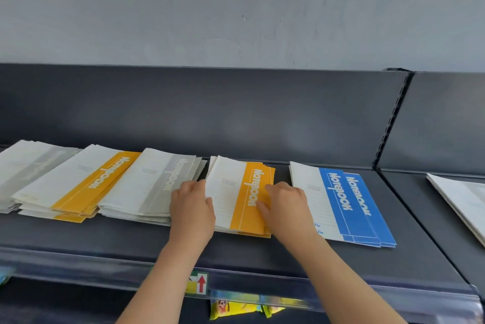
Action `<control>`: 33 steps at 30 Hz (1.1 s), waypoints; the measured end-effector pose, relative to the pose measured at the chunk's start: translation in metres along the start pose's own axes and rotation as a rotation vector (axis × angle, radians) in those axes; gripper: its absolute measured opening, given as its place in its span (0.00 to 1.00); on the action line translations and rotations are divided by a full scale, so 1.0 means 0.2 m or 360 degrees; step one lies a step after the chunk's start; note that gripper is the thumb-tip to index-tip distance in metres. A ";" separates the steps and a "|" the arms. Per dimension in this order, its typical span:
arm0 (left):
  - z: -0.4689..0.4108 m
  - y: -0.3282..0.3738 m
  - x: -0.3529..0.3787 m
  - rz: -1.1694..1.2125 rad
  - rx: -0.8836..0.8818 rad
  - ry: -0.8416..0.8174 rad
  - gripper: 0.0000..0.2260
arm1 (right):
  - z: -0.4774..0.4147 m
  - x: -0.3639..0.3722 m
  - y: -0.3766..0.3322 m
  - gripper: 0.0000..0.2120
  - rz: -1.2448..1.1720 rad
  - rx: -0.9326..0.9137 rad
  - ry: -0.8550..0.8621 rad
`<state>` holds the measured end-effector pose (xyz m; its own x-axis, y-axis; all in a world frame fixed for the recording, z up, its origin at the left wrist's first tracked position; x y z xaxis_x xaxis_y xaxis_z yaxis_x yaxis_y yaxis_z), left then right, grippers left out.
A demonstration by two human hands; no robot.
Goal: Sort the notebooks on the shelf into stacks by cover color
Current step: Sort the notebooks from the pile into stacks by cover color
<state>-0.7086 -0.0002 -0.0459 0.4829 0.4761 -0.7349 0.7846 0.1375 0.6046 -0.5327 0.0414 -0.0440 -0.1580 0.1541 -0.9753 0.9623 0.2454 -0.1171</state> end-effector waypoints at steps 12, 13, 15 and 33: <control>0.18 0.60 0.18 0.0587 0.0443 -0.0185 0.14 | 0.25 -0.23 0.60 0.17 -0.0093 0.0240 0.0378; 0.21 0.66 0.23 0.0635 0.0458 -0.0231 0.14 | 0.27 -0.24 0.70 0.16 -0.0086 0.0282 0.0417; 0.26 0.79 0.34 0.0700 0.0462 -0.0325 0.15 | 0.32 -0.25 0.90 0.16 -0.0060 0.0379 0.0447; 0.65 1.71 1.30 0.0904 0.0177 -0.0936 0.08 | 0.59 -0.21 2.17 0.09 0.0063 0.0472 0.0149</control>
<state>-0.2640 0.0582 -0.0708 0.9182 -0.0899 -0.3857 0.3783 -0.0887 0.9214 -0.0831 0.0286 -0.0762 -0.1255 0.2490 -0.9604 0.9886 -0.0504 -0.1422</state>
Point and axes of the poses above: each hand's wrist, its own z-axis away from the middle knuckle, its own x-axis out of the palm, y = z × x, the point moved 6 cm from there along -z, towards the middle knuckle, and after that the axes turned 10 degrees about z, right-handed, at the moved point
